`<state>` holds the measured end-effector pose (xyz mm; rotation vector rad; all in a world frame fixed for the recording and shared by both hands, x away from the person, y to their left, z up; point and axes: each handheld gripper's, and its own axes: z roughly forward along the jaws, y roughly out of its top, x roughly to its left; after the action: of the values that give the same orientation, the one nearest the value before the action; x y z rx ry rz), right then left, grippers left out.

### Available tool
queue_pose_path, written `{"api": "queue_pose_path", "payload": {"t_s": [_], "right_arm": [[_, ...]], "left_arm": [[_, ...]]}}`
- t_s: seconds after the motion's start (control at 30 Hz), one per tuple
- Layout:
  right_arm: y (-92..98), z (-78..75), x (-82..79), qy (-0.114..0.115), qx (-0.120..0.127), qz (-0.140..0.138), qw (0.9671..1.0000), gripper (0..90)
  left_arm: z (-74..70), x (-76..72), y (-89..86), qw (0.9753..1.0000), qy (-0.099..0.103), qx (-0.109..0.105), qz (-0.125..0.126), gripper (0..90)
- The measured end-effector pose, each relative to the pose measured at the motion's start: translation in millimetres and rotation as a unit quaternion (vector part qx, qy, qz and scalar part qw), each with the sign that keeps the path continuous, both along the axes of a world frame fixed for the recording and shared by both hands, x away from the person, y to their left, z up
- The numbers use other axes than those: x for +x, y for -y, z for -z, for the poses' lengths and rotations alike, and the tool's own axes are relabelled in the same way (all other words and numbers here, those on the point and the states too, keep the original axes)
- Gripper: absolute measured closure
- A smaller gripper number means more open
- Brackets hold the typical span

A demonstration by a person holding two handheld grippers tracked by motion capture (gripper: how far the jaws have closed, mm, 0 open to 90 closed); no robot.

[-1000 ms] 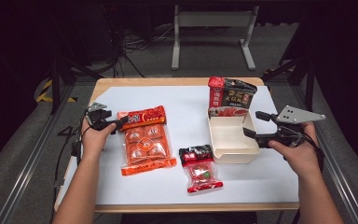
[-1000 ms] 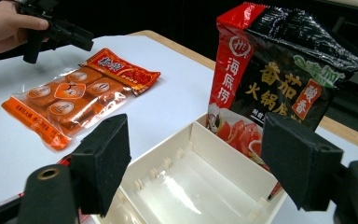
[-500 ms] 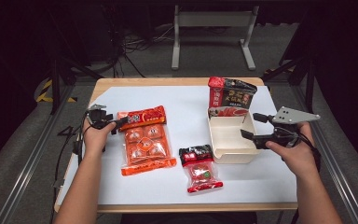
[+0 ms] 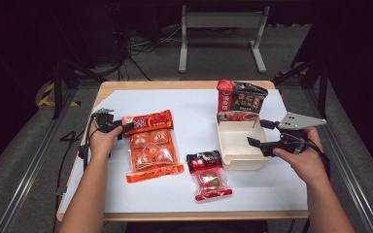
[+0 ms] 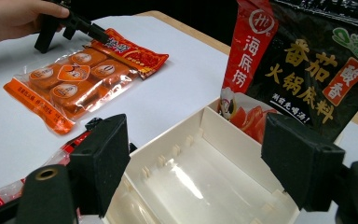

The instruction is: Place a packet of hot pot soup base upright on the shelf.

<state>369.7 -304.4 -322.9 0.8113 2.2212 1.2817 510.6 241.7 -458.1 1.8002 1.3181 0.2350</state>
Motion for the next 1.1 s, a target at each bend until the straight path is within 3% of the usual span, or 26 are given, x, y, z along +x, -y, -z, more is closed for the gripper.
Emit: {"api": "queue_pose_path", "payload": {"t_s": [0.07, 0.1, 0.17, 0.43, 0.57, 0.8, 1.1], "right_arm": [[-0.3, 0.6, 0.5, 0.000, -0.001, -0.001, 1.0000, 23.9], [-0.7, 0.8, 0.7, -0.001, -0.001, -0.002, 1.0000, 23.6], [-1.0, 0.9, 0.9, -0.001, -0.001, -0.003, 1.0000, 23.5], [-3.9, 3.0, 3.5, -0.002, -0.007, 0.000, 1.0000, 23.3], [-3.2, 2.9, 3.3, -0.003, -0.002, 0.000, 1.0000, 23.4], [-5.0, 2.8, 3.5, -0.002, 0.000, -0.004, 1.0000, 23.4], [-4.4, 1.8, 3.1, 0.002, -0.002, -0.004, 1.0000, 25.0]], "left_arm": [[0.0, -0.1, 3.1, 1.0000, 0.000, 0.002, 0.002, 41.3], [0.0, -0.3, 4.3, 1.0000, -0.002, 0.000, 0.004, 47.1], [0.3, 0.0, 6.4, 1.0000, -0.006, -0.004, 0.002, 48.4], [0.2, -1.1, 5.4, 0.9999, -0.013, -0.004, -0.006, 81.7], [-1.8, -2.4, 6.4, 1.0000, -0.005, 0.003, -0.001, 84.1], [1.0, -0.6, 4.2, 0.9998, -0.016, -0.010, 0.002, 83.8], [-3.8, -3.4, 8.8, 1.0000, -0.009, 0.003, -0.001, 90.0]]}}
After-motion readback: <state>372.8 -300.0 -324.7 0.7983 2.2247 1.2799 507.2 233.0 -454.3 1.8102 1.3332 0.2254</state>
